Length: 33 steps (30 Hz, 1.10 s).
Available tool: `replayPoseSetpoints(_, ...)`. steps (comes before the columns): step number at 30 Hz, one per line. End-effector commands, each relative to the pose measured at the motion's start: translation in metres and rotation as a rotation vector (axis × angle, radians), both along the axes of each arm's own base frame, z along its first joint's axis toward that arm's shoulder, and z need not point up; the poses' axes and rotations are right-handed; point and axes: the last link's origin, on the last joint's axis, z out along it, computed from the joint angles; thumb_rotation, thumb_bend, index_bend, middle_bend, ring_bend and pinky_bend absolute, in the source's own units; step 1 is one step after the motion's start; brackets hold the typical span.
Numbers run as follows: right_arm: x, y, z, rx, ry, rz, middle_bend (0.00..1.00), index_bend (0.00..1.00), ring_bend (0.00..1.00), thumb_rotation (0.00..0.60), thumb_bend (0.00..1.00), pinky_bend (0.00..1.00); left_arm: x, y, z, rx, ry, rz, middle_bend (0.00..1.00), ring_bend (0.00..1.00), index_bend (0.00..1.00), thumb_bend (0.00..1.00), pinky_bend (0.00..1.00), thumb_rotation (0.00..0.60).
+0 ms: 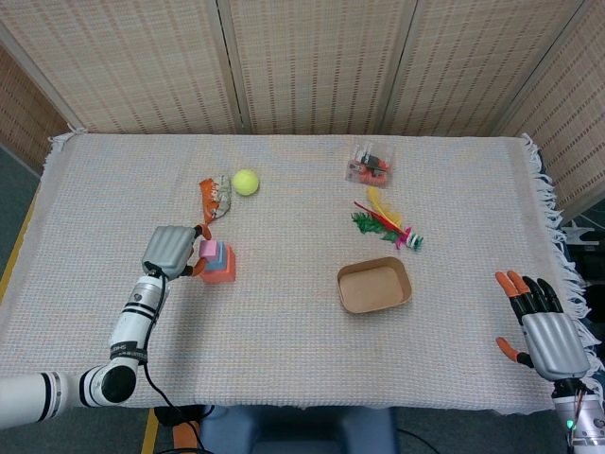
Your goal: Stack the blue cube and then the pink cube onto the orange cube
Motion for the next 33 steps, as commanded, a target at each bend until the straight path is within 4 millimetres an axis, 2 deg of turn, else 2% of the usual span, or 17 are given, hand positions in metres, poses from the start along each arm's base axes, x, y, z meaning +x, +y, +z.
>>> replayPoseSetpoints(1, 0.000, 0.000, 0.000, 0.000, 0.001, -0.001, 0.00, 0.00, 0.00, 0.600, 0.13, 0.00, 0.000, -0.001, 0.000, 0.001, 0.001, -0.002, 1.00, 1.00, 0.30, 0.37, 1.00, 0.600)
replayPoseSetpoints(15, 0.001, 0.001, 0.000, 0.001, 0.001, 0.001, 0.00, 0.00, 0.00, 0.600, 0.14, 0.00, 0.001, -0.017, 0.005, -0.020, 0.014, -0.028, 1.00, 1.00, 0.23, 0.37, 1.00, 0.600)
replayPoseSetpoints(20, 0.002, 0.003, 0.000, 0.000, 0.001, 0.010, 0.00, 0.00, 0.00, 0.600, 0.14, 0.00, -0.004, -0.039, 0.015, -0.037, 0.036, -0.054, 1.00, 1.00, 0.20, 0.37, 1.00, 0.600)
replayPoseSetpoints(23, 0.002, 0.005, 0.002, -0.008, -0.005, 0.019, 0.00, 0.00, 0.00, 0.600, 0.14, 0.00, -0.029, -0.063, 0.030, 0.006, 0.042, -0.056, 0.97, 0.99, 0.17, 0.37, 1.00, 0.600)
replayPoseSetpoints(24, 0.002, 0.005, 0.003, -0.009, -0.006, 0.018, 0.00, 0.00, 0.00, 0.600, 0.13, 0.00, -0.042, -0.072, 0.035, 0.038, 0.061, -0.053, 0.89, 0.95, 0.15, 0.37, 1.00, 0.600)
replayPoseSetpoints(25, 0.002, 0.006, 0.003, -0.010, -0.007, 0.017, 0.00, 0.00, 0.00, 0.600, 0.14, 0.00, -0.064, -0.087, 0.042, 0.088, 0.105, -0.043, 0.76, 0.84, 0.14, 0.37, 0.97, 0.600)
replayPoseSetpoints(26, 0.002, 0.007, 0.004, -0.009, -0.007, 0.018, 0.00, 0.00, 0.00, 0.600, 0.14, 0.00, -0.083, -0.100, 0.046, 0.123, 0.143, -0.020, 0.61, 0.70, 0.13, 0.37, 0.91, 0.600)
replayPoseSetpoints(27, 0.002, 0.007, 0.004, -0.008, -0.007, 0.020, 0.00, 0.00, 0.00, 0.600, 0.14, 0.00, -0.101, -0.114, 0.048, 0.153, 0.164, 0.008, 0.43, 0.50, 0.12, 0.37, 0.78, 0.600)
replayPoseSetpoints(28, 0.003, 0.008, 0.004, -0.008, -0.008, 0.023, 0.00, 0.00, 0.00, 0.600, 0.14, 0.00, -0.119, -0.132, 0.048, 0.178, 0.149, 0.029, 0.32, 0.38, 0.10, 0.37, 0.67, 0.600)
replayPoseSetpoints(30, 0.004, 0.008, 0.004, -0.008, -0.011, 0.028, 0.00, 0.00, 0.00, 0.600, 0.14, 0.00, -0.145, -0.158, 0.045, 0.190, 0.051, 0.036, 0.07, 0.09, 0.07, 0.36, 0.35, 0.600)
replayPoseSetpoints(32, 0.004, 0.009, 0.003, -0.008, -0.016, 0.031, 0.00, 0.00, 0.00, 0.600, 0.14, 0.00, -0.171, -0.183, 0.047, 0.230, -0.065, 0.031, 0.00, 0.00, 0.06, 0.37, 0.23, 0.600)
replayPoseSetpoints(33, 0.005, 0.009, 0.003, -0.008, -0.017, 0.032, 0.00, 0.00, 0.00, 0.600, 0.14, 0.00, -0.180, -0.191, 0.047, 0.247, -0.086, 0.055, 0.00, 0.00, 0.06, 0.37, 0.21, 0.600)
